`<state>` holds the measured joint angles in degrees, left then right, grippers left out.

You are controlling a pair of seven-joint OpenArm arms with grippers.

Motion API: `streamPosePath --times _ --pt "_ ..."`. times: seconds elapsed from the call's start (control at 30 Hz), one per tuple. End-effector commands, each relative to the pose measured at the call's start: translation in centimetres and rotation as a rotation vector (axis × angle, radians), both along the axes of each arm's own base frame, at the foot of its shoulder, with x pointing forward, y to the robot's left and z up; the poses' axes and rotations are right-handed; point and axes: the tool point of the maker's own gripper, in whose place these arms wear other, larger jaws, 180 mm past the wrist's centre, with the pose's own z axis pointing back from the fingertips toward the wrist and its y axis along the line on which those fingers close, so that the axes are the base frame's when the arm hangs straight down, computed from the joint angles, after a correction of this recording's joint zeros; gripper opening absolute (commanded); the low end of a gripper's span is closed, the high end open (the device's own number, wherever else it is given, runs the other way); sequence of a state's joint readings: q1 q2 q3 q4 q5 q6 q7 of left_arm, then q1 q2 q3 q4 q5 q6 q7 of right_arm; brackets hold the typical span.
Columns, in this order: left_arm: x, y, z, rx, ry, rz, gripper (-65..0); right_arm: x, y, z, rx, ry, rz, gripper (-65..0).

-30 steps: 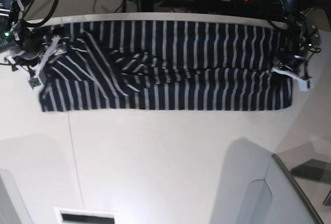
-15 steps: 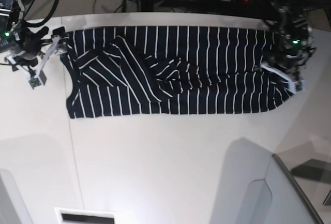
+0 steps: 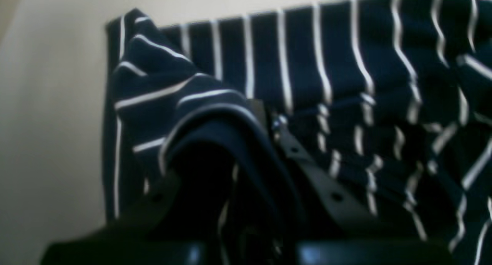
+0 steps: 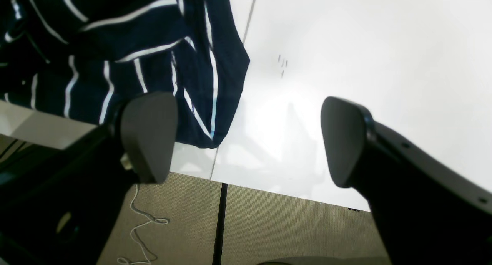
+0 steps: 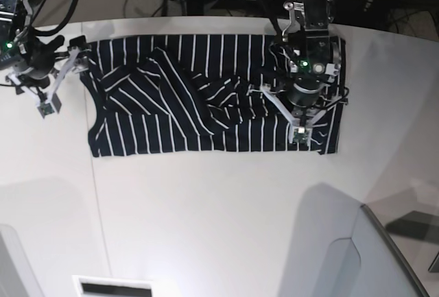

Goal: Layout the t-shirt on the table in an organized manner, then fold the t-shirt properly
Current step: 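Fold the held end with the left gripper toward the shirt's middle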

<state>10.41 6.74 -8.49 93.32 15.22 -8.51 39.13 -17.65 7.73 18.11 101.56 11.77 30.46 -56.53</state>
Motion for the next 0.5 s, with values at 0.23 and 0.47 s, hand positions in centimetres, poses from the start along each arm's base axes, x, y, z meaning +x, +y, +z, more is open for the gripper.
streamPosePath --times 0.23,0.47 --pt "2.1 -4.3 1.7 -0.01 -0.064 -0.12 -65.0 1.2 -0.5 0.3 0.002 -0.027 -0.004 -10.7" --pt "1.9 -7.2 0.6 -0.025 -0.033 -0.197 -65.0 1.2 -0.4 0.3 0.004 -0.027 -0.005 -10.7"
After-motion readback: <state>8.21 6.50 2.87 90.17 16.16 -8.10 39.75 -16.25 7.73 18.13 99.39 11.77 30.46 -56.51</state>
